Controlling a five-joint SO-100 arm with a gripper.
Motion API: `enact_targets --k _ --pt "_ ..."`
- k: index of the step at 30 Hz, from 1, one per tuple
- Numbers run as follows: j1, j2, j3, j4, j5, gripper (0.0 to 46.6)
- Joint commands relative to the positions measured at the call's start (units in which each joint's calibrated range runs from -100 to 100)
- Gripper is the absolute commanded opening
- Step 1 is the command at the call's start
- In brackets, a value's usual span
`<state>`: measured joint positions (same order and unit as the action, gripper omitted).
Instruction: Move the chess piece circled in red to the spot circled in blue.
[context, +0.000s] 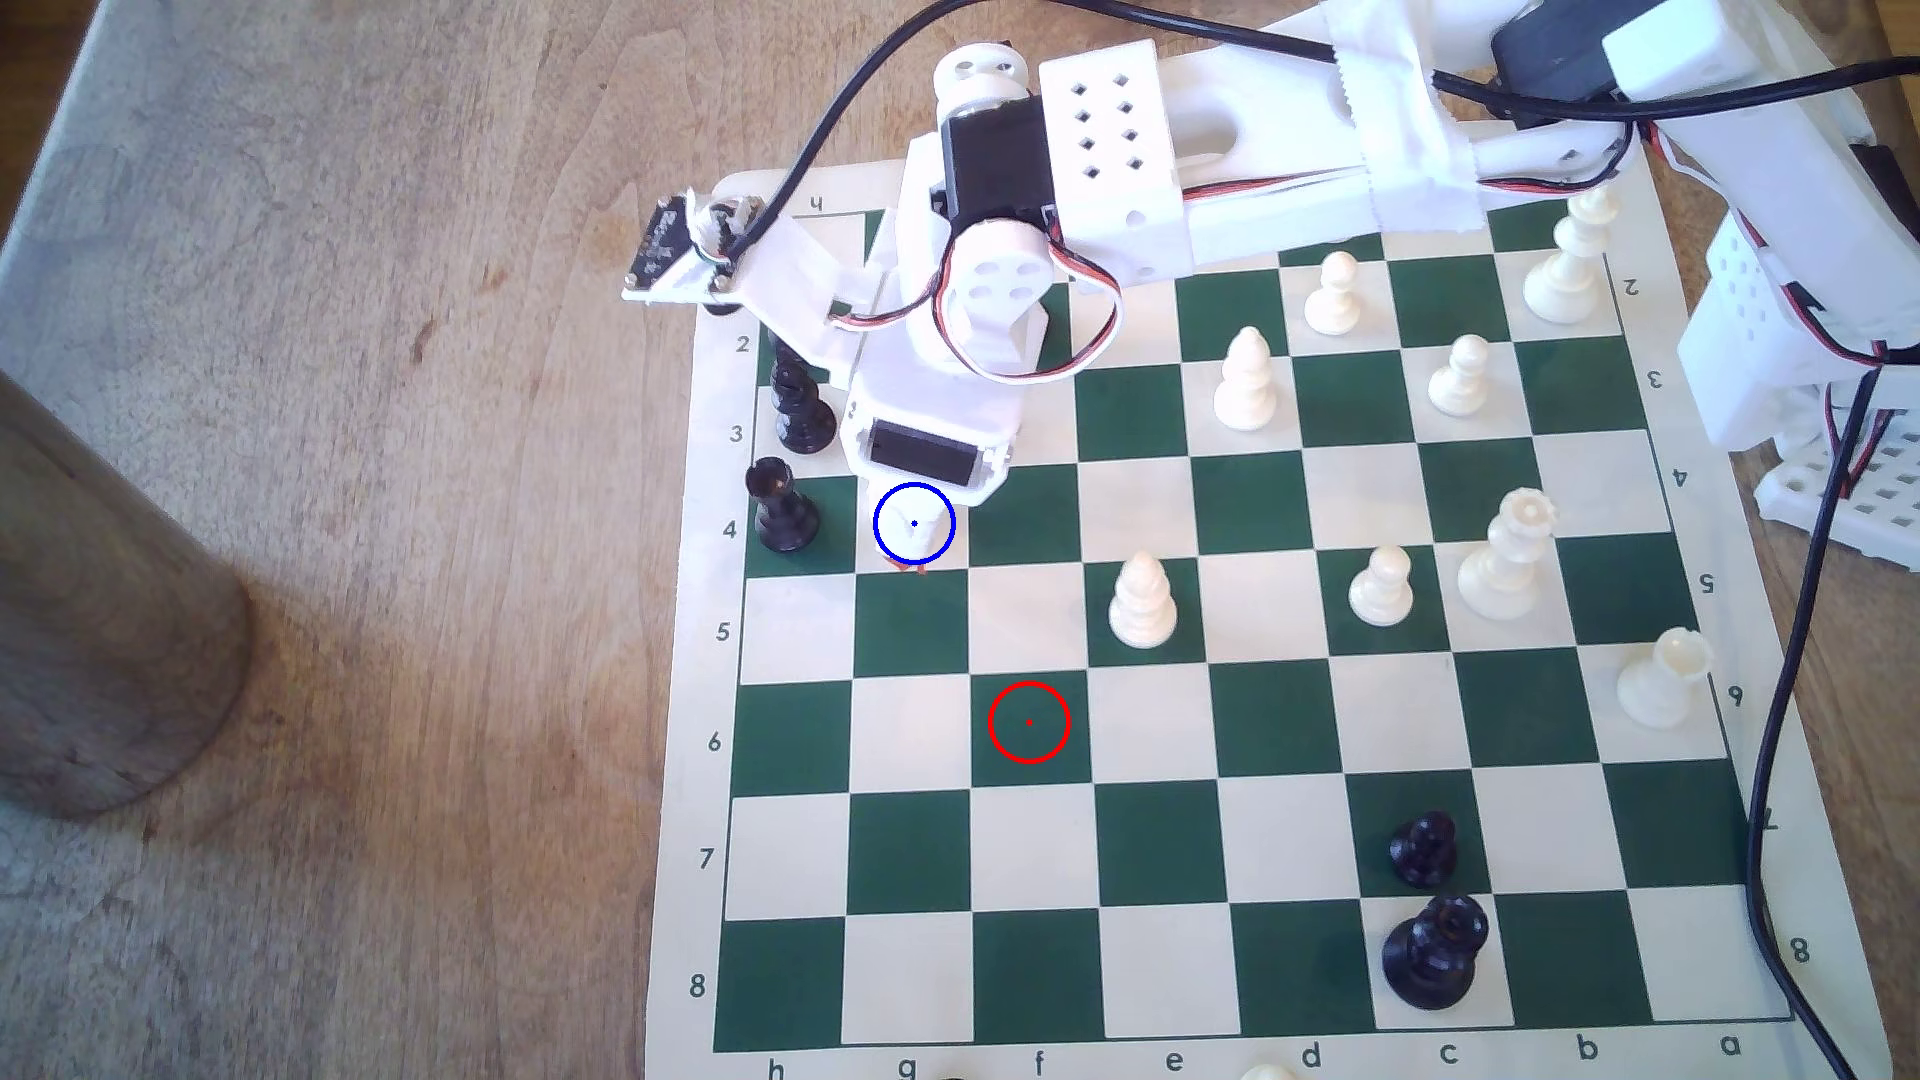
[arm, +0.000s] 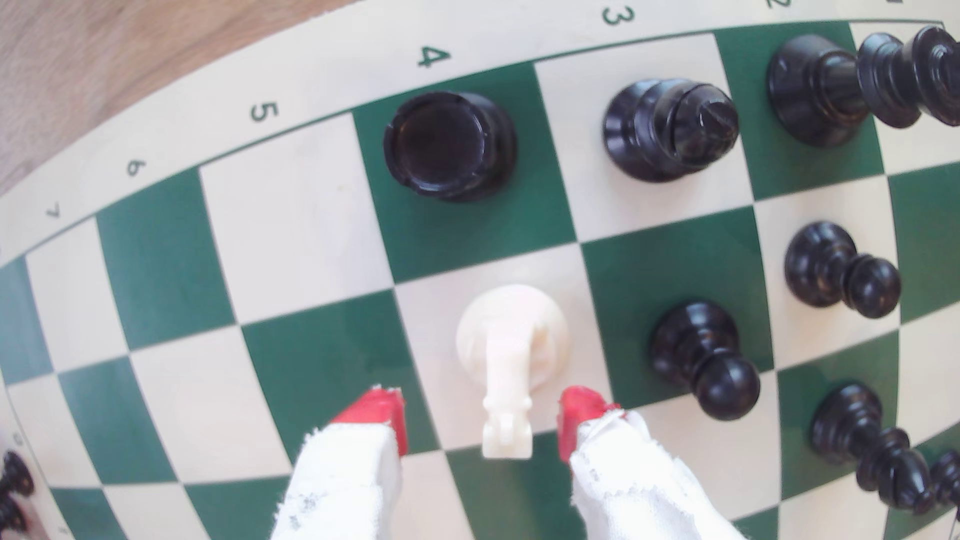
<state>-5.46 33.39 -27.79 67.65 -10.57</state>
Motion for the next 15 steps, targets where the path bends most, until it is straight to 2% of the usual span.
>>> enact_targets --k 1,8,15 --pt "-1.2 -5.1 -4.8 2.1 0.0 16.6" --pt "-1.9 -10.0 -4.6 7.5 -0.5 16.5" --pt "-2.7 -21.3 -3.7 15.9 -1.3 16.0"
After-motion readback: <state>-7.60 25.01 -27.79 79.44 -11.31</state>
